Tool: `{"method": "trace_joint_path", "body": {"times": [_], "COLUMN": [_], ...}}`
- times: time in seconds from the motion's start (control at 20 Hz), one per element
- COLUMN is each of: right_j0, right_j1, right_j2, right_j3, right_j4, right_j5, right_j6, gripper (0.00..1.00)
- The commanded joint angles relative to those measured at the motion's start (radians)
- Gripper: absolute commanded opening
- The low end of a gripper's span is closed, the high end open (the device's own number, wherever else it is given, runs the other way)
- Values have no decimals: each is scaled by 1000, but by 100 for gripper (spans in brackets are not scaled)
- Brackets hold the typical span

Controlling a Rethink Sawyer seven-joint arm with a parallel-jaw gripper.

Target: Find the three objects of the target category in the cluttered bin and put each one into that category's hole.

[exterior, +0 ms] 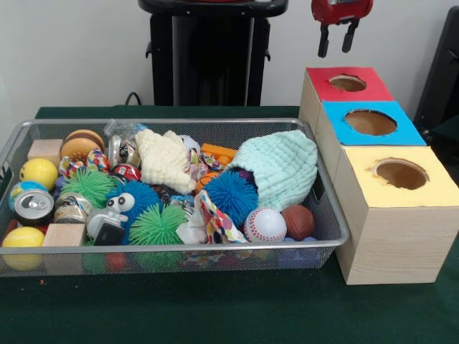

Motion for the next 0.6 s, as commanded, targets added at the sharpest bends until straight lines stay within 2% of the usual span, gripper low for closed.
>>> {"method": "trace_joint_path", "body": {"times": [0.05,0.3,0.4,0.6], "right_j0": [-8,-15,-41,-48], "right_j1": [31,23,24,16], "right_j2": [22,-13,1,2], "right_j3": [-17,-59,-47,-44], "right_j4": [52,36,34,38], "right_j5": [5,40,17,14], "right_j6": [266,244,234,238], "gripper": [100,100,100,100]}}
